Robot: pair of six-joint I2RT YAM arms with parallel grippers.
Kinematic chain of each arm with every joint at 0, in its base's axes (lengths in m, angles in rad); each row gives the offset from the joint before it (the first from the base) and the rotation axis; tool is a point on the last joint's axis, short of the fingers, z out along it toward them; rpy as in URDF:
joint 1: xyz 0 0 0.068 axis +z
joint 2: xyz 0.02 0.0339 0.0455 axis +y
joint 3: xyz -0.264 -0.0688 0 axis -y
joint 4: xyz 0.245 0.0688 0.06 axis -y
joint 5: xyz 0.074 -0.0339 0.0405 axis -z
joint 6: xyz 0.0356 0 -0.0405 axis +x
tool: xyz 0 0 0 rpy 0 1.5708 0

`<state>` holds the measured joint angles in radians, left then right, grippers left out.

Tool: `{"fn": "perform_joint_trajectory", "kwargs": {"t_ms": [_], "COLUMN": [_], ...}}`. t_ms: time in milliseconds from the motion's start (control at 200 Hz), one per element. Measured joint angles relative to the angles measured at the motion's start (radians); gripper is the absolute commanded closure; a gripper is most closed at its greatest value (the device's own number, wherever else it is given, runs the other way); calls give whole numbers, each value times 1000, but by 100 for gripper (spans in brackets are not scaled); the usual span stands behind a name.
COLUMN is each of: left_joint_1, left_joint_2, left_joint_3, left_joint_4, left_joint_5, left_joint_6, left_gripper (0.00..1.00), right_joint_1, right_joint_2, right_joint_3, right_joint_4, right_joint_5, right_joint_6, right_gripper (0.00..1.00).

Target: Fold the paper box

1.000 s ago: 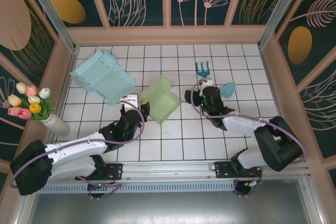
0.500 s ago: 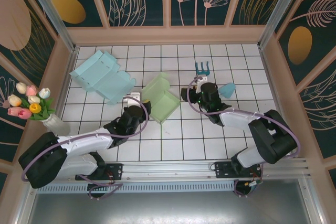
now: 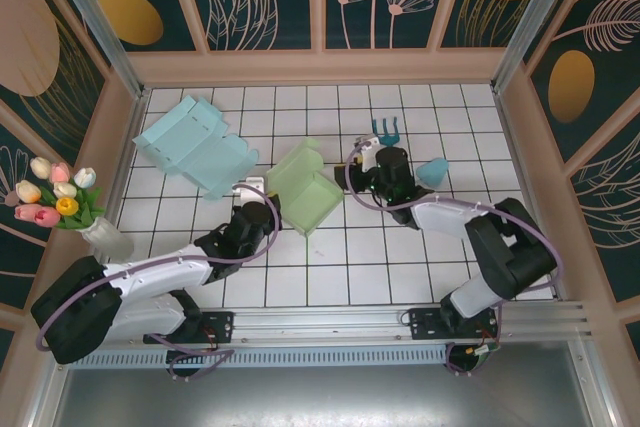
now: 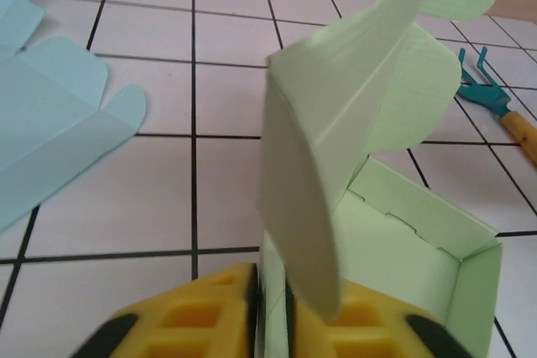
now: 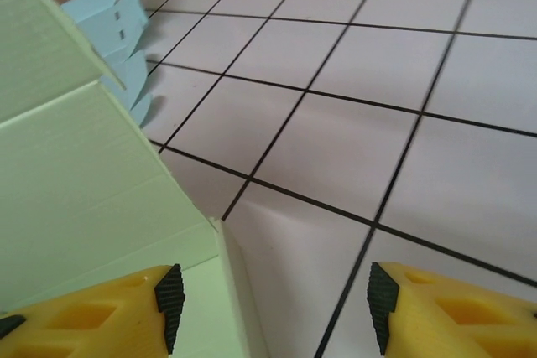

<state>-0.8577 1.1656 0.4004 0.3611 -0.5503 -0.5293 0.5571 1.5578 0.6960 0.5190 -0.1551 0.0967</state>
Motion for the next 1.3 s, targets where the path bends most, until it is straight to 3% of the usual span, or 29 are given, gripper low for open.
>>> {"fn": "perform_joint_trajectory", "kwargs": {"t_ms": [130, 435, 706, 1301], "left_joint_1": [1, 1, 1, 1], "left_joint_2": [6, 12, 0, 14], "left_joint_3": [12, 39, 39, 64], "left_joint_4": [-16, -29, -29, -27], "left_joint_5": [-8, -7, 22, 54], "left_joint_6": [25, 98, 156, 197], "left_gripper": [100, 100, 100, 100], "right_joint_1": [0, 0, 0, 5], "right_joint_2": [69, 113, 129, 181], "right_joint_3": [53, 76, 133, 200], "right_joint_4": [-3, -11, -39, -82], "right_joint_5": [-41, -95, -122, -142], "right_joint_6": [-45, -102, -147, -171], "right_gripper": [43, 47, 58, 69]}}
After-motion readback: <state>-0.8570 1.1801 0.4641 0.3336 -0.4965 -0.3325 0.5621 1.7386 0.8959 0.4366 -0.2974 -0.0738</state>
